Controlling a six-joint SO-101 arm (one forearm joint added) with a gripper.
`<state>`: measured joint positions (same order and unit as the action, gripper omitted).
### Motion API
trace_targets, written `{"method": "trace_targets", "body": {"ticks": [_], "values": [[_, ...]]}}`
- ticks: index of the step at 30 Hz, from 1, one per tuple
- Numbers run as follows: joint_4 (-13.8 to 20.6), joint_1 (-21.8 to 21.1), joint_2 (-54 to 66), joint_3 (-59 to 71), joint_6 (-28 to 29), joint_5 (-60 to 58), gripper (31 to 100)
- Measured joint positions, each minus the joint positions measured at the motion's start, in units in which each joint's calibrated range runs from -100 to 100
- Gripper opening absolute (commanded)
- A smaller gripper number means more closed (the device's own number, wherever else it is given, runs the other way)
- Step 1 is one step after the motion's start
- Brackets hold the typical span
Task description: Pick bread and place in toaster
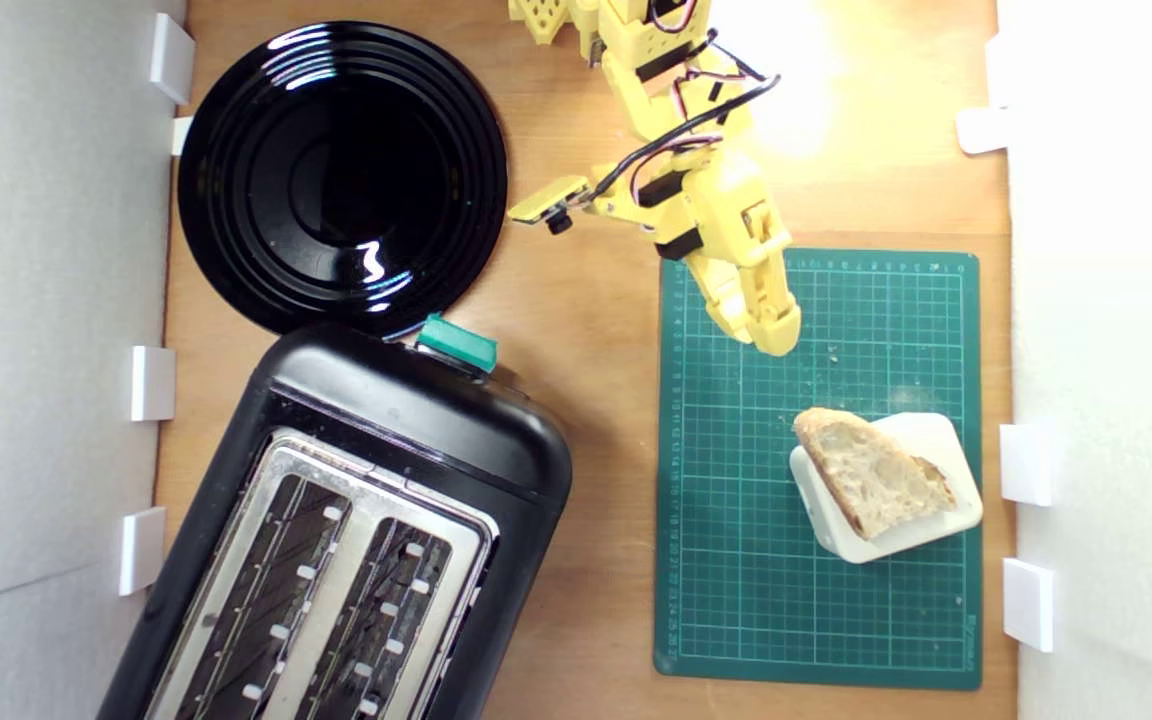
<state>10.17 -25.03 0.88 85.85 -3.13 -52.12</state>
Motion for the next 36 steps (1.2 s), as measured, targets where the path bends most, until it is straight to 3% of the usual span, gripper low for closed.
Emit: {"method": "trace_targets", "body": {"ticks": [9, 14, 36], "values": [[0.4, -0.1, -0.8, -2.7, 0.1, 0.0, 88.1], [1.0, -0.1, -0.8, -3.2, 0.1, 0.0, 93.1], [1.2, -0.1, -13.9, -19.8, 1.9, 0.0, 94.6]]}}
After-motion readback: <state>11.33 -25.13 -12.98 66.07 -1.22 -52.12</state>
